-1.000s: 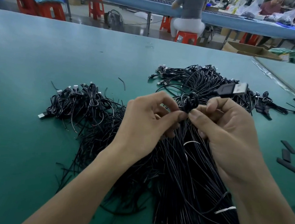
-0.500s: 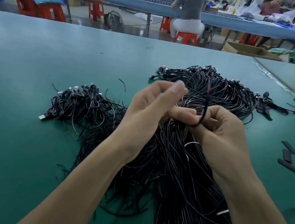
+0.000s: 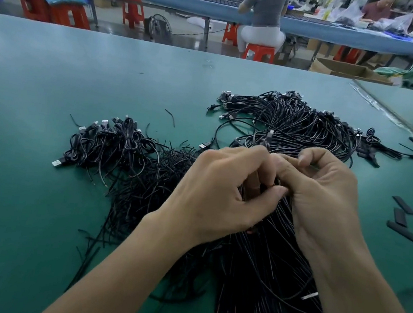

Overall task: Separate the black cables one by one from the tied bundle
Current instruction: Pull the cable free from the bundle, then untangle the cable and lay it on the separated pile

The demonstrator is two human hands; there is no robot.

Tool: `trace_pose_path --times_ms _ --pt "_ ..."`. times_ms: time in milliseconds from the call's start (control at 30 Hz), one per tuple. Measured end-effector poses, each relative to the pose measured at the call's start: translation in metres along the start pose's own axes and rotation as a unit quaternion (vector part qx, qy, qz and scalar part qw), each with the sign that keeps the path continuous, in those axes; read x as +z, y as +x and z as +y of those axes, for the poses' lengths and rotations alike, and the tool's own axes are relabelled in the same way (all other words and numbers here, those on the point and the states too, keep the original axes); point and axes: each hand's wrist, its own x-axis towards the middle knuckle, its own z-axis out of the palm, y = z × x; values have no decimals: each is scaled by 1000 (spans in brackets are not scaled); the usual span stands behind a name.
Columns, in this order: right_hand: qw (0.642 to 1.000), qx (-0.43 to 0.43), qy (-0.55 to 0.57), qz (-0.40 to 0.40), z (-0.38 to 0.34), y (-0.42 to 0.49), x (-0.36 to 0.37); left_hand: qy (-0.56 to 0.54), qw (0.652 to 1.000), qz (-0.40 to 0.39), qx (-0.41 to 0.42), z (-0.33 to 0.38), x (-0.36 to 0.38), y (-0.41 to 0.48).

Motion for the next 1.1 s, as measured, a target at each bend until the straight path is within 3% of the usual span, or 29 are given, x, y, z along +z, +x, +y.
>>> trace_pose_path --times_ms 133,300,400,467,600,733,800,967,1100 --pt "999 5 20 -27 -2 -1 3 56 998 -1 12 -3 3 -2" --pt "999 -11 -8 -34 3 -3 6 132 990 -5 -41 0 2 -2" --pt "999 -32 -23 -37 3 -4 7 207 971 -61 -100 -3 -3 -3" --pt "996 -61 -38 -48 0 -5 8 151 972 -99 -149 -8 -6 -3" --pt "991 -64 -77 -84 1 -3 8 -58 963 -89 -249 -11 -7 2" --pt "982 -52 -125 -130 3 0 5 -306 874 -89 -367 -8 -10 7" --pt "971 -64 -172 -153 5 -3 5 -334 853 -94 -391 -8 -14 10" --pt "956 -84 -241 -142 13 -3 2 -307 909 -80 -270 -2 -19 11" --pt "976 -51 -177 -113 12 -2 0 -332 906 -96 -245 1 -15 10"
